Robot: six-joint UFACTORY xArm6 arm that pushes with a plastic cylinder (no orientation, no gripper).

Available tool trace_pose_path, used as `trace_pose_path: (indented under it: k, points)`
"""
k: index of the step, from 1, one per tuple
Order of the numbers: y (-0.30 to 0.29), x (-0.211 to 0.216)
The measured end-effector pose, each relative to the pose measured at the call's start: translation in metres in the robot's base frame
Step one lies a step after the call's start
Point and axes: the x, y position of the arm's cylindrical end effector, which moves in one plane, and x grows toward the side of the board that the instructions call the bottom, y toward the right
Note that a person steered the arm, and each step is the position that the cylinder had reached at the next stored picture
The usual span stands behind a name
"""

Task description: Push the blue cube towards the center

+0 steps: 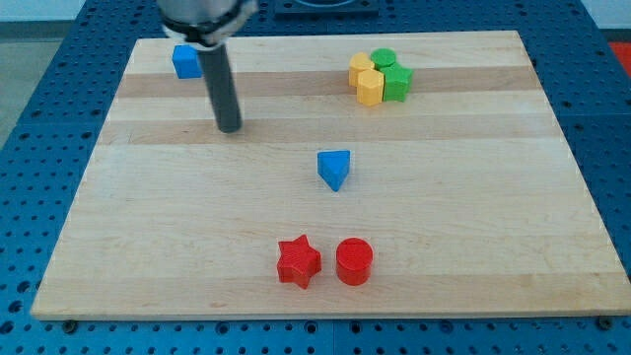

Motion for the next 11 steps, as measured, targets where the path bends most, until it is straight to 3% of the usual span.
trace_pose_path:
  k: [2, 5, 9, 11]
  points:
    - [-0.089, -0.047]
    - [-0.102, -0.117]
    - [0.013, -0.129]
    - [0.058, -0.107]
